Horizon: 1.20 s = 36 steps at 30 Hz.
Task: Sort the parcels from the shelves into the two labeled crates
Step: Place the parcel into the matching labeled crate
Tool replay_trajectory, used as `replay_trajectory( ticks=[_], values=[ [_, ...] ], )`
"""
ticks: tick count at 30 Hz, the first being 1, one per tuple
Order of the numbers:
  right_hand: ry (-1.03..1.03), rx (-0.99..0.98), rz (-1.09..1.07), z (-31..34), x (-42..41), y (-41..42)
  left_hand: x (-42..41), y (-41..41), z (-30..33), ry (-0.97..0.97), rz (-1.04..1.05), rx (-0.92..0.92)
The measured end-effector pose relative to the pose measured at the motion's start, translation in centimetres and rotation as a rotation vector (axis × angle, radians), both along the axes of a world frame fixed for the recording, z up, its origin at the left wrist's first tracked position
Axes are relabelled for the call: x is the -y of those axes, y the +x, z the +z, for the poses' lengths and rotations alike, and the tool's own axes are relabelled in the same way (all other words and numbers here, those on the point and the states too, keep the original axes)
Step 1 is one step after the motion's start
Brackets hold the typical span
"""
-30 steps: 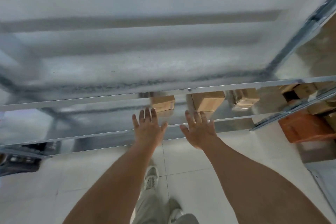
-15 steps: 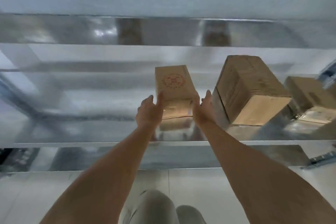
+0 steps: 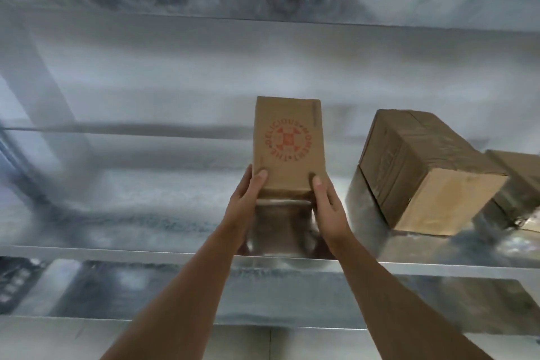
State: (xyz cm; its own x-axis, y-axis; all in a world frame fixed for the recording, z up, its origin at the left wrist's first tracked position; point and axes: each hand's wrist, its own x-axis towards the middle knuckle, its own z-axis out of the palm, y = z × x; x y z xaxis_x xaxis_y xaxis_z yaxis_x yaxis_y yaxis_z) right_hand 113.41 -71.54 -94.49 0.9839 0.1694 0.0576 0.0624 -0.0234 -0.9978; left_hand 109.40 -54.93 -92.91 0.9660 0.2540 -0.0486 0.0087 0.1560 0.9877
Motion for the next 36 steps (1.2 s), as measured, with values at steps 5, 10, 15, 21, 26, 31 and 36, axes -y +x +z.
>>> replay_trajectory(
  ticks=[5, 10, 15, 21, 26, 31, 36],
  values=[
    [0.034, 0.029, 0.054, -0.7, 0.8, 0.2, -0.5, -0.8, -0.4, -0.068, -0.037, 0.038],
    [0.058, -0.025, 0.060, -1.2, 0.9, 0.4, -0.4, -1.1, -0.5, -0.080, 0.003, 0.037],
    [0.073, -0.023, 0.056, -1.1, 0.9, 0.6, -0.3, -1.2, -0.4, -0.079, -0.007, 0.049],
    [0.115, -0.017, 0.004, -0.9, 1.0, 0.4, -0.2, -1.3, -0.3, 0.026, 0.013, 0.043],
    [0.190, -0.038, -0.056, -0.7, 1.4, 0.8, 0.1, -1.3, -0.4, 0.045, 0.036, 0.057],
    [0.240, -0.048, -0.067, -0.8, 1.2, 0.2, 0.1, -0.8, -1.0, 0.036, 0.145, 0.033],
    [0.177, -0.018, -0.072, -0.8, 1.1, 0.0, 0.4, -0.4, -1.9, 0.214, 0.130, 0.054]
  ],
)
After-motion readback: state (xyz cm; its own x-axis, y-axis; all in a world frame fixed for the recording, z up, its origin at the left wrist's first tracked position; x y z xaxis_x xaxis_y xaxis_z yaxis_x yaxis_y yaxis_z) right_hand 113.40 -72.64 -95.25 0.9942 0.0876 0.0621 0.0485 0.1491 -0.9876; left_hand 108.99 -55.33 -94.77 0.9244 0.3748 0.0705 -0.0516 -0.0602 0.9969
